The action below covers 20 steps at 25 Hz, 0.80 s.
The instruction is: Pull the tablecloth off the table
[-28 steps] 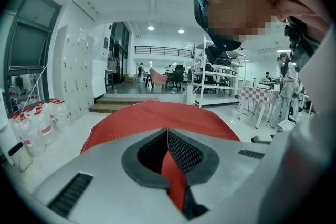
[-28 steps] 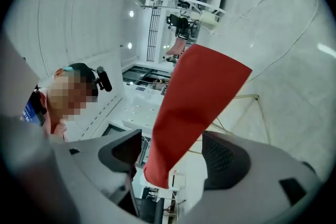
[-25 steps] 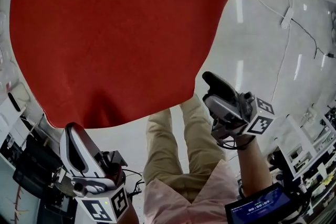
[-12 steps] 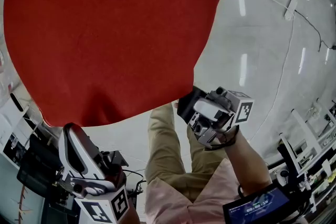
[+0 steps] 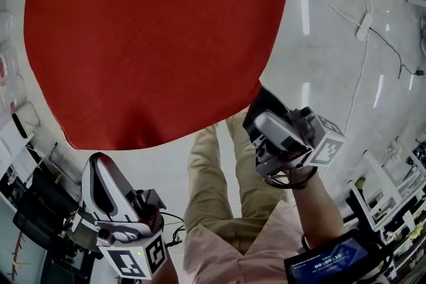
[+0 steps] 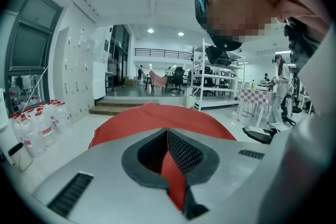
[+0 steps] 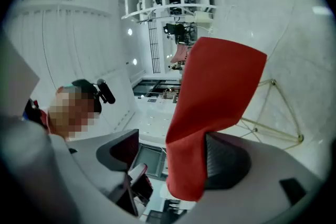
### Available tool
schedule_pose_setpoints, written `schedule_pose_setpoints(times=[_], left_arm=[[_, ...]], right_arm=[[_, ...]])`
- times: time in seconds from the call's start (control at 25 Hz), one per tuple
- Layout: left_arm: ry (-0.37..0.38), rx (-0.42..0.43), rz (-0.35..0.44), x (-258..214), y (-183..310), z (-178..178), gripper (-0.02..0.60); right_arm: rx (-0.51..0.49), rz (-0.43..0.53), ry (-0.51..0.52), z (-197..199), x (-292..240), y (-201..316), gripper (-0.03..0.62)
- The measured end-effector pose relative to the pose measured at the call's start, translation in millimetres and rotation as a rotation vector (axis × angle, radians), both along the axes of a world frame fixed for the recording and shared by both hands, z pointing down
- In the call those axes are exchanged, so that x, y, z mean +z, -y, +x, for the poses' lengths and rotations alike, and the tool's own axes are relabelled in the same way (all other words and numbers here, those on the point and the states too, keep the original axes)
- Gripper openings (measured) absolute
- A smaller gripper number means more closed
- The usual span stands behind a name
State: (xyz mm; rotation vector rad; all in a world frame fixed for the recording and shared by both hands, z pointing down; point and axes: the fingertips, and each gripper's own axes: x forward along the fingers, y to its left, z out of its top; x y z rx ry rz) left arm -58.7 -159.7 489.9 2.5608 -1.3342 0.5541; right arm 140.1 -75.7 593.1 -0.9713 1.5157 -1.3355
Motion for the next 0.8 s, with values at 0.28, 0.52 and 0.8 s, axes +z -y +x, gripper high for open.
schedule_pose_setpoints(times=[0.28,0.52,0.8], left_arm=[[-0.018,-0.034,0.02,-21,-1,-26,0.026],[-0.018,-0.074,0.02,-40,-12,-44,0.026],[-0.054,-0.137,0.002,-43,-12,-62,0.026]], right_arm=[[-0.026,-0.228,-0.413,-11,2,6,0.156],[-0.025,-0.275,-0.529,-8,-25,4,0.032],[-0.027,-0.268,-0.555,2,-63,21,0.032]])
